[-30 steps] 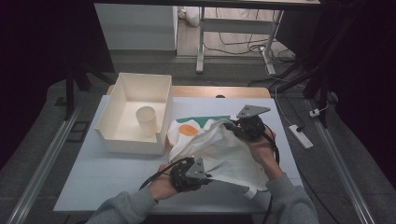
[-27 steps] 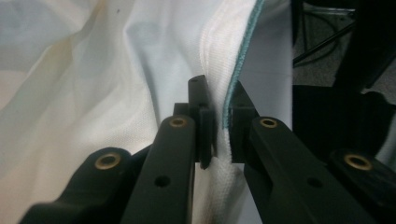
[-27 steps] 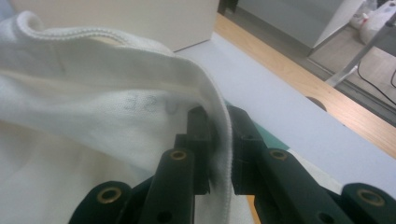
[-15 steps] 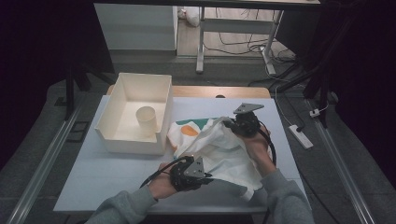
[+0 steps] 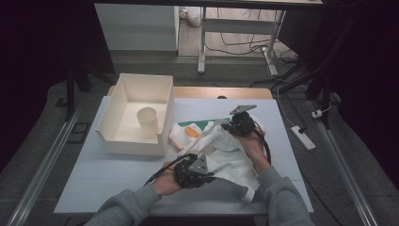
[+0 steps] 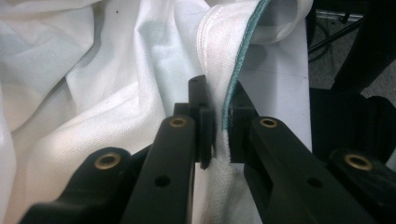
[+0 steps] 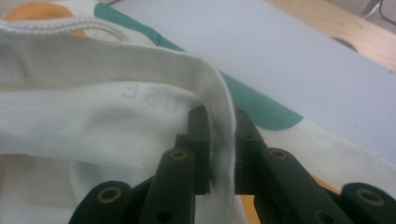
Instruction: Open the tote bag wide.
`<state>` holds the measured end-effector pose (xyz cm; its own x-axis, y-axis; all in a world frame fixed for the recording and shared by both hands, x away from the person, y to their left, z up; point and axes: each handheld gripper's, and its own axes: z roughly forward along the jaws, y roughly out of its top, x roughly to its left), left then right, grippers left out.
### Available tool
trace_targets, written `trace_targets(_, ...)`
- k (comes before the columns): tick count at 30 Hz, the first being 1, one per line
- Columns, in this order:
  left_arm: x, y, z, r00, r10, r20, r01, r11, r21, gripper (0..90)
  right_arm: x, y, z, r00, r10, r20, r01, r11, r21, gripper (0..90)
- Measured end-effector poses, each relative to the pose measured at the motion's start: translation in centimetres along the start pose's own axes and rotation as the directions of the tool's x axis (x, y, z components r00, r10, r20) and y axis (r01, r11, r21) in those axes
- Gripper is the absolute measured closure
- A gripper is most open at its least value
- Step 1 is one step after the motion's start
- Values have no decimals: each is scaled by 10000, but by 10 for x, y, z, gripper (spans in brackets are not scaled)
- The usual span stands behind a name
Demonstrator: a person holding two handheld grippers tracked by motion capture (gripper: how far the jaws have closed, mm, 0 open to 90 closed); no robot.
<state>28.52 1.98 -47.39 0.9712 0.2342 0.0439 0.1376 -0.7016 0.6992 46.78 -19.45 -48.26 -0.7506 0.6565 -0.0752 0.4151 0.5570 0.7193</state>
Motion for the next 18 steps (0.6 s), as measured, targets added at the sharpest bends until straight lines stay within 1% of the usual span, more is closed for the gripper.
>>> trace_targets(5, 1, 0, 3, 10000, -43, -21, 43, 10000, 55, 832, 2, -7, 12, 10000, 15, -45, -14, 9993, 364, 805)
trace_targets(8, 2, 0, 3, 10000, -96, 8, 96, 9999, 30, 831, 2, -7, 12, 10000, 11, -52, -9, 9995, 319, 794)
trace_targets(9, 3, -1, 3, 9999, -151, 24, 151, 9999, 2, 831, 3, -7, 10, 10000, 31, -51, -29, 9996, 279, 771)
trace_targets(10, 4, -1, 3, 9998, -197, 49, 197, 9998, -16, 831, 3, -6, 8, 10000, 4, 3, -4, 9997, 233, 722)
trace_targets(11, 4, -1, 3, 9997, -225, 79, 226, 9997, -42, 831, 4, -5, 5, 9999, -6, 105, 4, 9998, 207, 668)
trace_targets(13, 6, -2, 2, 9995, -301, 120, 302, 9995, -96, 830, 5, -2, -5, 9999, 82, 95, -82, 10000, 56, 594)
trace_targets(14, 6, -2, 2, 9993, -353, 144, 355, 9993, -121, 830, 7, 1, -19, 10000, 55, 58, -54, 9995, -304, 569)
trace_targets(15, 7, -2, 1, 9992, -369, 155, 371, 9992, -144, 830, 7, 1, -19, 10000, 55, 58, -54, 9995, -304, 547)
trace_targets(18, 7, -3, 1, 9990, -421, 170, 424, 9989, -184, 830, 17, 6, -42, 10000, -75, -16, 73, 9969, -786, 499)
